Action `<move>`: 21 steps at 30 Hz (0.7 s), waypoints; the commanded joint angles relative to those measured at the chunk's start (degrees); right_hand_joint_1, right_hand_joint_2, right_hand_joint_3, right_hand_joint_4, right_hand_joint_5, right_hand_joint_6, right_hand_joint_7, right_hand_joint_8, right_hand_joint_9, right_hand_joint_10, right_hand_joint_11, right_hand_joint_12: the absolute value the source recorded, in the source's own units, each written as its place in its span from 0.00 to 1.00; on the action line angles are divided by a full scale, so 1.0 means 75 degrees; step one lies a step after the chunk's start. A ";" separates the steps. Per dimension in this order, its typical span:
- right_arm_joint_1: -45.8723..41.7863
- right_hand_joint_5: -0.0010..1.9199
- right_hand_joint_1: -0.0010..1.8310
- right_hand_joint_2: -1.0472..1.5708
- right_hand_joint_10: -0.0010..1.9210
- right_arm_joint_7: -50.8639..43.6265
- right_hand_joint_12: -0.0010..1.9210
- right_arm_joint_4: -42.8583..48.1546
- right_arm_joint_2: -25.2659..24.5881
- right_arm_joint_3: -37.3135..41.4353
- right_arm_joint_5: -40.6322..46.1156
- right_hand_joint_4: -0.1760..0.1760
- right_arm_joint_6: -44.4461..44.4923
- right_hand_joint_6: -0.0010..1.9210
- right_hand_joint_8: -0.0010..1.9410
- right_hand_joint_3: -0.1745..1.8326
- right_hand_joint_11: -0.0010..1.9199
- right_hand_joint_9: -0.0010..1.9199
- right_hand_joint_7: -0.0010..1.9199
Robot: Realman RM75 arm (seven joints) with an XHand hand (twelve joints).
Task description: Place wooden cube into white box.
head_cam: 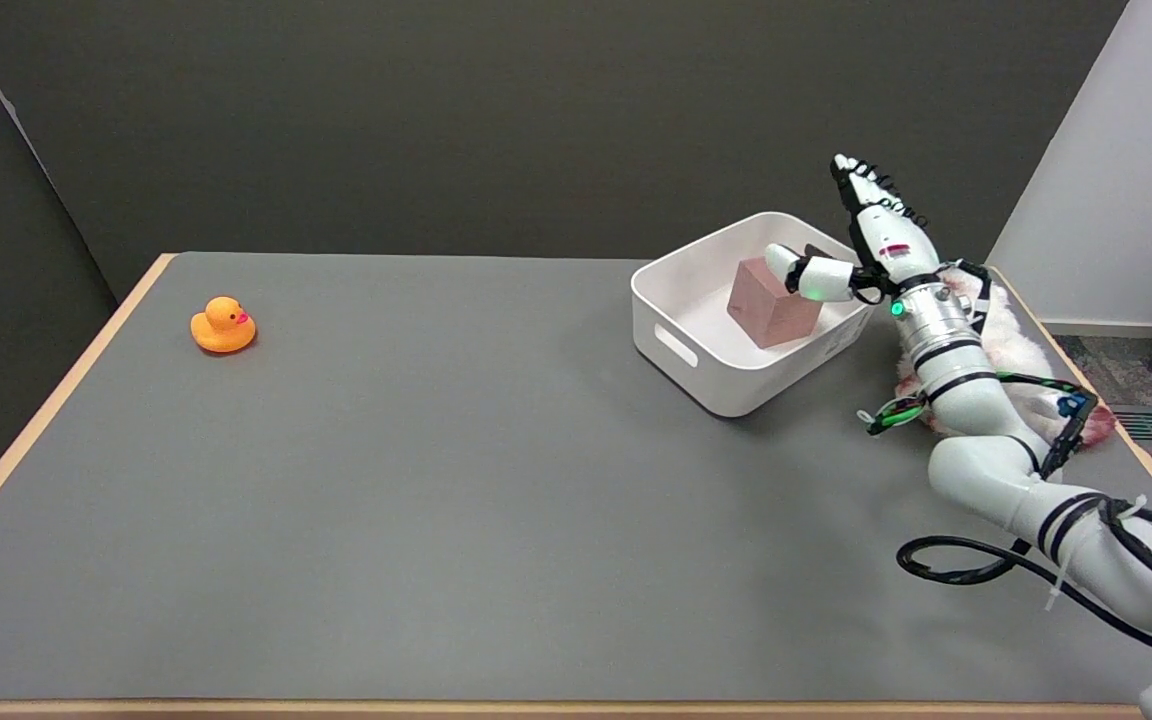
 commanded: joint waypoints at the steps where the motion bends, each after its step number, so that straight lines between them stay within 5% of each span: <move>1: -0.0320 0.00 0.26 0.62 0.00 0.2108 0.24 0.0565 0.0526 0.0004 0.0038 0.40 0.0604 0.00 0.00 0.40 0.00 0.00 0.00; 7: -0.0273 0.00 0.22 0.62 0.00 0.3900 0.06 0.0363 0.0857 0.0078 0.0038 0.50 0.1261 0.00 0.00 0.48 0.00 0.00 0.00; 10: -0.0315 0.00 0.21 0.62 0.00 0.4222 0.04 0.0267 0.0923 0.0083 0.0063 0.52 0.1686 0.00 0.00 0.50 0.00 0.00 0.00; 12: -0.0411 0.00 0.21 0.63 0.00 0.4233 0.05 0.0346 0.0923 0.0163 0.0197 0.52 0.1920 0.00 0.00 0.44 0.00 0.00 0.00; 16: -0.0987 0.00 0.15 0.62 0.00 0.4208 0.16 0.1129 0.1001 0.0590 0.0593 0.48 0.1946 0.00 0.00 0.53 0.00 0.00 0.00; 21: -0.1597 0.00 0.11 0.63 0.16 0.4182 0.29 0.2150 0.1168 0.0791 0.1254 0.51 0.1516 0.05 0.03 0.56 0.00 0.00 0.00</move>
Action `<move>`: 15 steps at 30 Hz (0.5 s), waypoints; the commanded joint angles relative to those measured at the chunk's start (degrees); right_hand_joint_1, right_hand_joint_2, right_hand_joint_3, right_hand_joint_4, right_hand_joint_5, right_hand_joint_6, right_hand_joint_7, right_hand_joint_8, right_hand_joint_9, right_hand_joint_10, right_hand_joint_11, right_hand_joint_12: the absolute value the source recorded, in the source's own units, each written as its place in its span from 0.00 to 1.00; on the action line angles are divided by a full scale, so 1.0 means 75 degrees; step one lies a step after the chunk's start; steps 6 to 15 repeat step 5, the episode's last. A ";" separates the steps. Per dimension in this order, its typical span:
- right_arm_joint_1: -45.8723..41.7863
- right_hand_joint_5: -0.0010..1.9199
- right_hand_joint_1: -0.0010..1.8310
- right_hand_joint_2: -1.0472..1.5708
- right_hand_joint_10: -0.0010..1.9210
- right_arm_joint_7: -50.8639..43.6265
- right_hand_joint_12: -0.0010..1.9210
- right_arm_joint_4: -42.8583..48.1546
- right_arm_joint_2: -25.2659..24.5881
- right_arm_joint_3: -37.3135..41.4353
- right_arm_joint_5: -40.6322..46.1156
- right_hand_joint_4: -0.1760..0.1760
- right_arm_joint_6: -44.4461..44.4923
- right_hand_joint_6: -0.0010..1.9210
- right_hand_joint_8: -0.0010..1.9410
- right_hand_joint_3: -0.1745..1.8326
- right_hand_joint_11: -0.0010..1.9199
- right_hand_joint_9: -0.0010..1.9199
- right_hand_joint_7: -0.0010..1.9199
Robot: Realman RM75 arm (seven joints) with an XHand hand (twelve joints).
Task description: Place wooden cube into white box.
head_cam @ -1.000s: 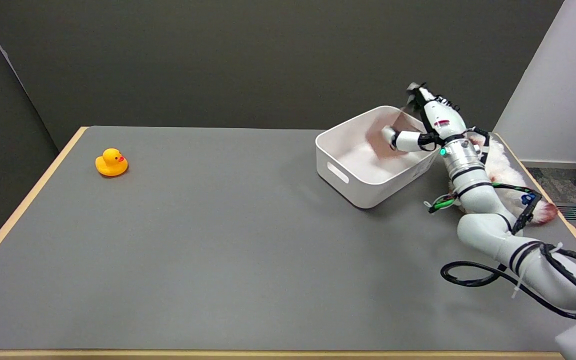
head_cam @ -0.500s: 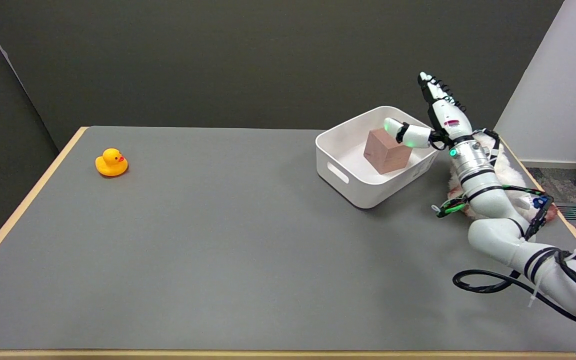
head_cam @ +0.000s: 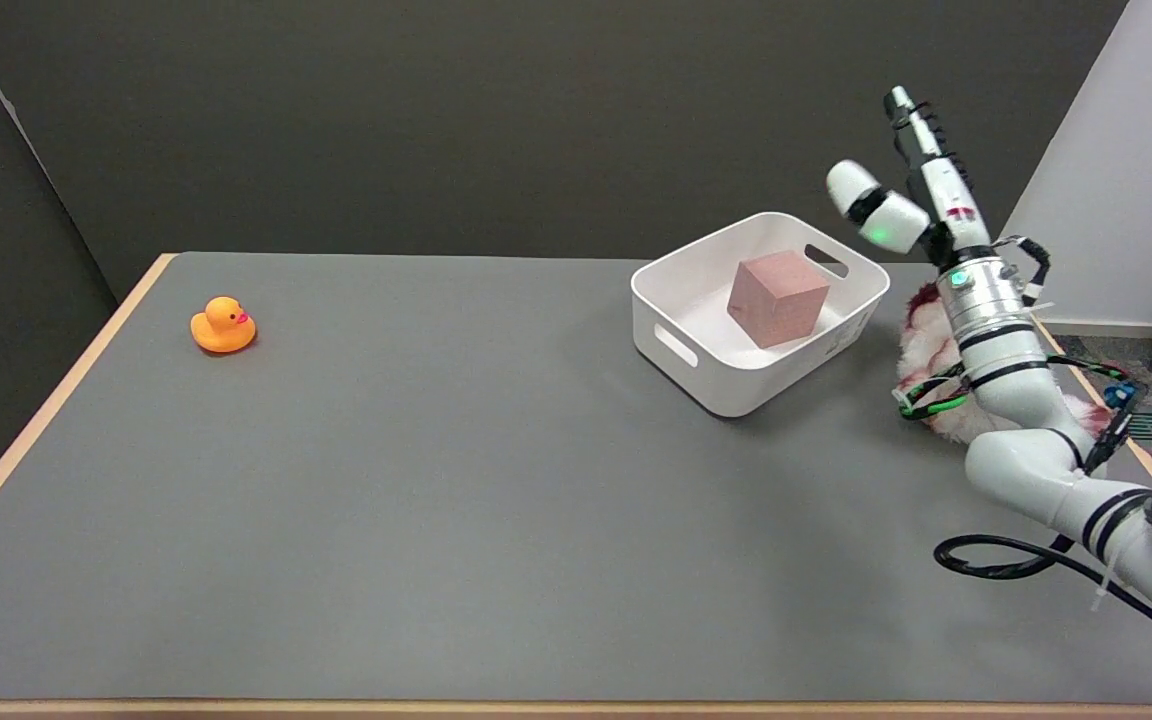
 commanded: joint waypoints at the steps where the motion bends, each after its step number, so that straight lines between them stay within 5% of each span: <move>1: -0.1254 0.00 0.11 0.63 0.17 0.1354 0.30 0.1809 0.0535 0.0562 0.1270 0.51 0.0400 0.06 0.03 0.56 0.00 0.00 0.00; 15: -0.1286 0.00 0.12 0.66 0.20 0.1396 0.33 0.1943 0.0516 0.0162 0.1824 0.54 0.0544 0.08 0.06 0.50 0.00 0.00 0.00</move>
